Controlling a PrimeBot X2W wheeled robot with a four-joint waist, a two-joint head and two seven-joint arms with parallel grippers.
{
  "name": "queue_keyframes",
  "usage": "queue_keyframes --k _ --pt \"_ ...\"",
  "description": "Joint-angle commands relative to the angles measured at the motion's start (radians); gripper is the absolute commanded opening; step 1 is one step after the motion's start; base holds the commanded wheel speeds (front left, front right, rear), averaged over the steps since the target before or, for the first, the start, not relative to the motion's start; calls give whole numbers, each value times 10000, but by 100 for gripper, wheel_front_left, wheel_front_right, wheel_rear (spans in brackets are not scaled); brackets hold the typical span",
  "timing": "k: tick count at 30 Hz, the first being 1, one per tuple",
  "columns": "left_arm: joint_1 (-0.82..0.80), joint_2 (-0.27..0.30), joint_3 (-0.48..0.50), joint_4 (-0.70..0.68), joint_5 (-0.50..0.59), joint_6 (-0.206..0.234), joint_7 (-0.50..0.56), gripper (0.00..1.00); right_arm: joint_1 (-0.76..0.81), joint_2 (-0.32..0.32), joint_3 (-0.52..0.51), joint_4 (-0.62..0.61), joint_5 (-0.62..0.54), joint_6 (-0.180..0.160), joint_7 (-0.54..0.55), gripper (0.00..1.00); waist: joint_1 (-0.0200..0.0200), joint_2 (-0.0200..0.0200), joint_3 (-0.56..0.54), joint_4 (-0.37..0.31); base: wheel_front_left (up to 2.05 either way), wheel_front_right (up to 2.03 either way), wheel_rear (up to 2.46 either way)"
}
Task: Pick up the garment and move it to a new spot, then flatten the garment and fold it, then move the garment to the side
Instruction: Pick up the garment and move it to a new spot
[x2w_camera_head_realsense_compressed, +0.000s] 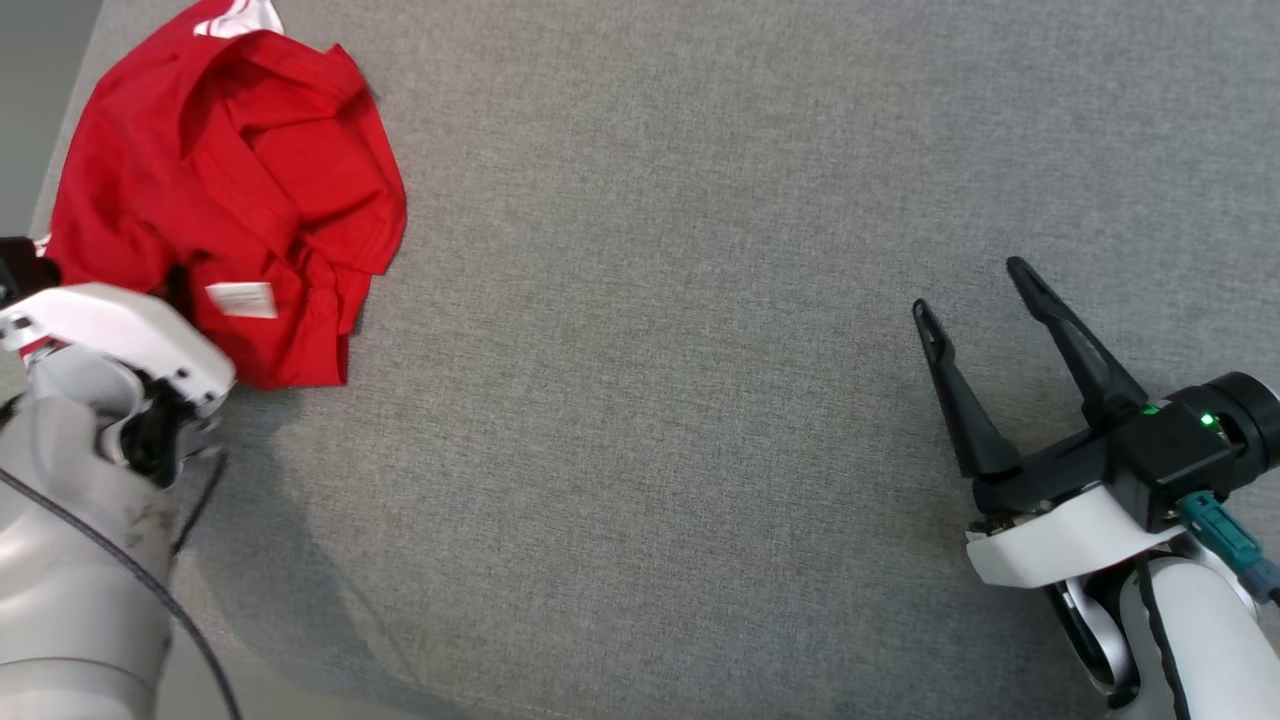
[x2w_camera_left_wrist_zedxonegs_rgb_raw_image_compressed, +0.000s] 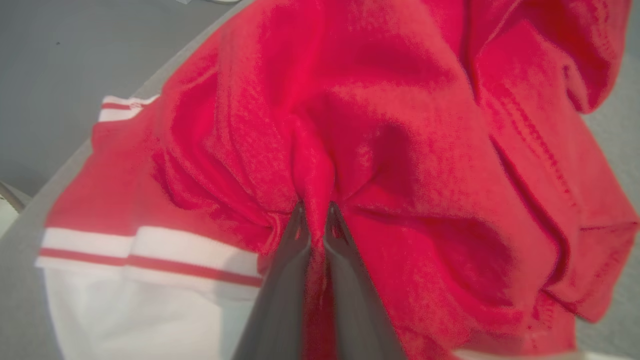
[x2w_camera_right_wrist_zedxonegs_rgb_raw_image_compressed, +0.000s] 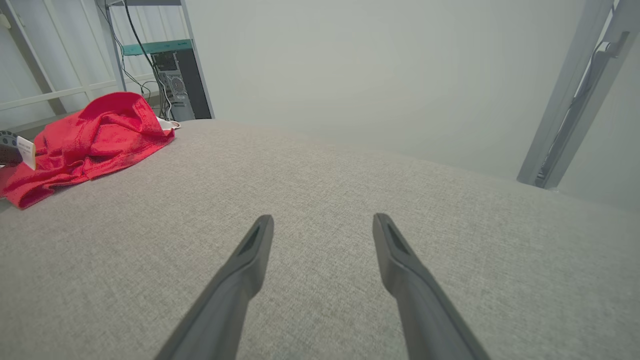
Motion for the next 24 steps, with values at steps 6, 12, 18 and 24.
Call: queue_keyframes --k 6,12,18,24 --pt "581 -472 -97 -1848 -2196 -30 -94 0 186 303 -403 481 -55 -7 -524 100 0 0 -851 36 0 0 0" --pt "1350 -328 -389 -4063 -3799 -38 -183 0 346 552 -442 1051 199 -9 -999 100 0 0 -1902 -142 0 0 0" --pt "1999 -265 -816 -5917 -3861 3 -220 0 495 802 -316 1652 457 -9 -1329 100 0 0 -2986 -553 0 0 0" --pt "2247 -600 -1171 -7503 -3686 406 -18 0 601 899 -451 1834 551 -9 -1423 100 0 0 -3448 -1088 0 0 0"
